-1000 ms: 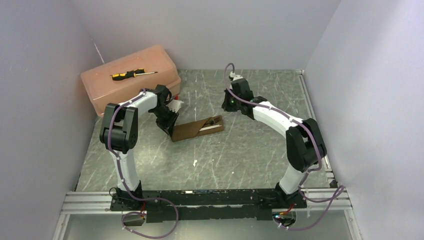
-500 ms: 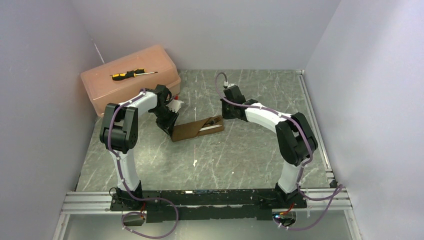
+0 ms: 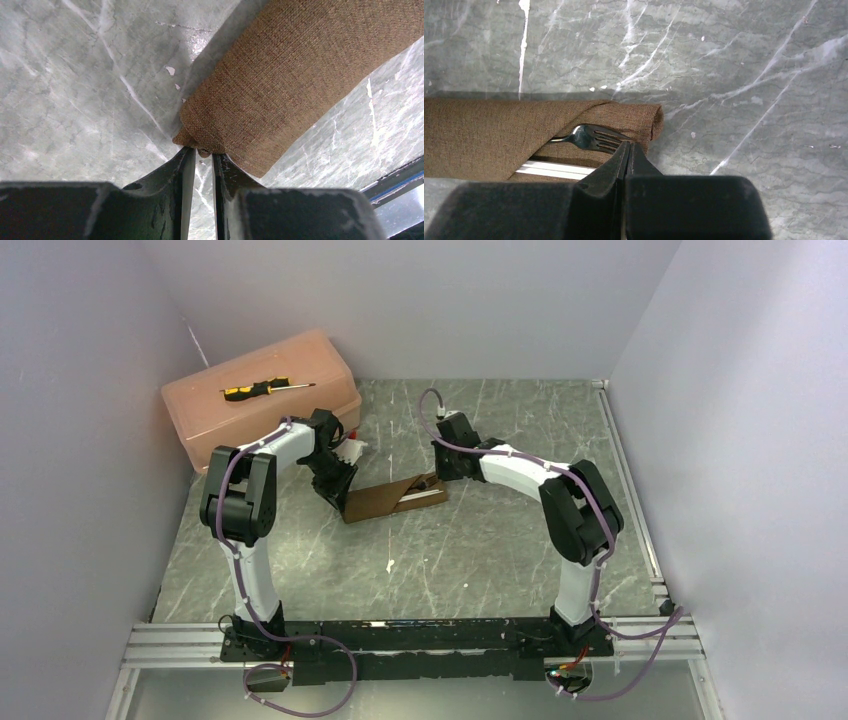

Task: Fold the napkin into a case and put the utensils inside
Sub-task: Insert the fork into the folded napkin, then reset both arms

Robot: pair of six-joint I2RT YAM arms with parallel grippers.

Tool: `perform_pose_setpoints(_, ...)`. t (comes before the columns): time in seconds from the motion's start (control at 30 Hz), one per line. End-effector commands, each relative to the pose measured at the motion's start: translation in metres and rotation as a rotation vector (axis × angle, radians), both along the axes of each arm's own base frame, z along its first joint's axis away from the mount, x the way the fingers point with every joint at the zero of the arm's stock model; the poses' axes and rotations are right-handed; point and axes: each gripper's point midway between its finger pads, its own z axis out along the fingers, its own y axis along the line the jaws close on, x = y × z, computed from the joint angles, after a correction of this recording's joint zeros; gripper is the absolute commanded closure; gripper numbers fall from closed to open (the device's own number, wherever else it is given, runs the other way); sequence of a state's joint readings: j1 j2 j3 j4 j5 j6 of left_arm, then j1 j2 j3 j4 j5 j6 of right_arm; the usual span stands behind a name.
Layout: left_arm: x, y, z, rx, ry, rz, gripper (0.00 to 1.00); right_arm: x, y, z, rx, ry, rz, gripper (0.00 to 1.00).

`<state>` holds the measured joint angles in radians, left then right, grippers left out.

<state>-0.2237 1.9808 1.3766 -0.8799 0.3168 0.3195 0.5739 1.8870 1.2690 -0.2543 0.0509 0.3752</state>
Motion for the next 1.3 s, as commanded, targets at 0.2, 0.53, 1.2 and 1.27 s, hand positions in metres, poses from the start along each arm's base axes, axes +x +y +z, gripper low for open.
perform_pose_setpoints(0.2,0.014,-0.010,0.003,-0.042,-0.028,0.002,0.76,0.000,0.026,0.007,0.037,-0.006,0.049,1.00)
perform_pose_setpoints(0.53,0.012,-0.009,0.002,-0.036,-0.023,-0.003,0.76,0.013,0.010,0.028,-0.031,-0.075,0.012,1.00)
perform_pose_setpoints(1.2,0.011,0.020,0.047,0.029,-0.094,-0.025,0.06,0.034,-0.068,0.098,0.035,-0.222,-0.130,0.45)
perform_pose_setpoints(1.27,0.015,0.025,0.055,0.038,-0.111,-0.031,0.05,0.038,-0.086,0.105,0.040,-0.237,-0.171,0.39)
